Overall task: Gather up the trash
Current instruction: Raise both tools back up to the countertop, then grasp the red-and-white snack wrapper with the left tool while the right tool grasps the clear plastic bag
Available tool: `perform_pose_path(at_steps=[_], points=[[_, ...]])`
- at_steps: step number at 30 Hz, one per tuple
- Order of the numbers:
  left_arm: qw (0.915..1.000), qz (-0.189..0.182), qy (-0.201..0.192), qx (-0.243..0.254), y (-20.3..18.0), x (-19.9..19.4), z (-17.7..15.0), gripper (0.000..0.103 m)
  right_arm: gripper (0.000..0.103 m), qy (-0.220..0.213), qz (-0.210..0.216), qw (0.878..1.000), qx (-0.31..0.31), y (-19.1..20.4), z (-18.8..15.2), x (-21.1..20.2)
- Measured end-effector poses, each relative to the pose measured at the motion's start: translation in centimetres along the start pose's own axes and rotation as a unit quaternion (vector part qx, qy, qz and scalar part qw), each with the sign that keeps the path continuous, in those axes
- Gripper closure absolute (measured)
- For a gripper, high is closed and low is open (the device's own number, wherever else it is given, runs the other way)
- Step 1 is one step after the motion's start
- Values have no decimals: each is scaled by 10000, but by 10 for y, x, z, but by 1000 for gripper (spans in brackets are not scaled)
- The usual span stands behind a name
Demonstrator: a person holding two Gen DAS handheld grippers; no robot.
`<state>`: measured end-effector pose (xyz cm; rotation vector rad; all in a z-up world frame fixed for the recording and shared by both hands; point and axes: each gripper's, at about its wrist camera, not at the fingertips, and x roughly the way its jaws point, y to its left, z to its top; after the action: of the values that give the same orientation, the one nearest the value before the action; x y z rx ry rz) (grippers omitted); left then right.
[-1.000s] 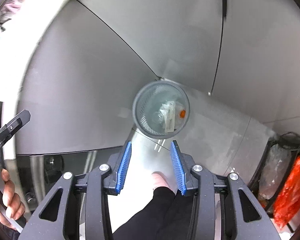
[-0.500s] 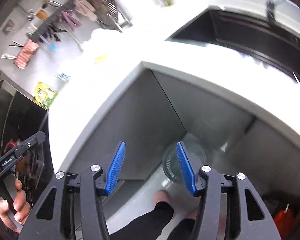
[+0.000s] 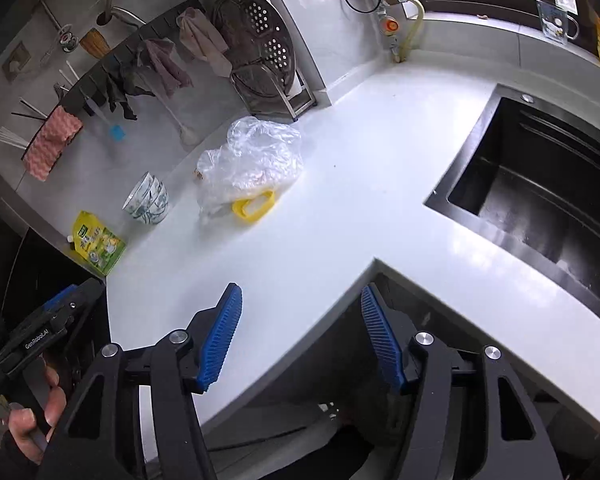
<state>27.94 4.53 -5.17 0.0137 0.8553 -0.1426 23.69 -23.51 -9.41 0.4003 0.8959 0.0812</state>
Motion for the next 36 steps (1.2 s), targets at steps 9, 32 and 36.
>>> perform_pose_path(at_steps=[9, 32, 36], points=[[9997, 28, 235, -112, 51, 80, 70, 22, 41, 106, 130, 9998, -72, 55, 73, 80], [9968, 168, 663, -421, 92, 184, 122, 21, 74, 848, -124, 9962, -121, 87, 140, 220], [9965, 153, 664, -492, 89, 199, 130, 19, 96, 777, -56, 9969, -61, 78, 139, 217]])
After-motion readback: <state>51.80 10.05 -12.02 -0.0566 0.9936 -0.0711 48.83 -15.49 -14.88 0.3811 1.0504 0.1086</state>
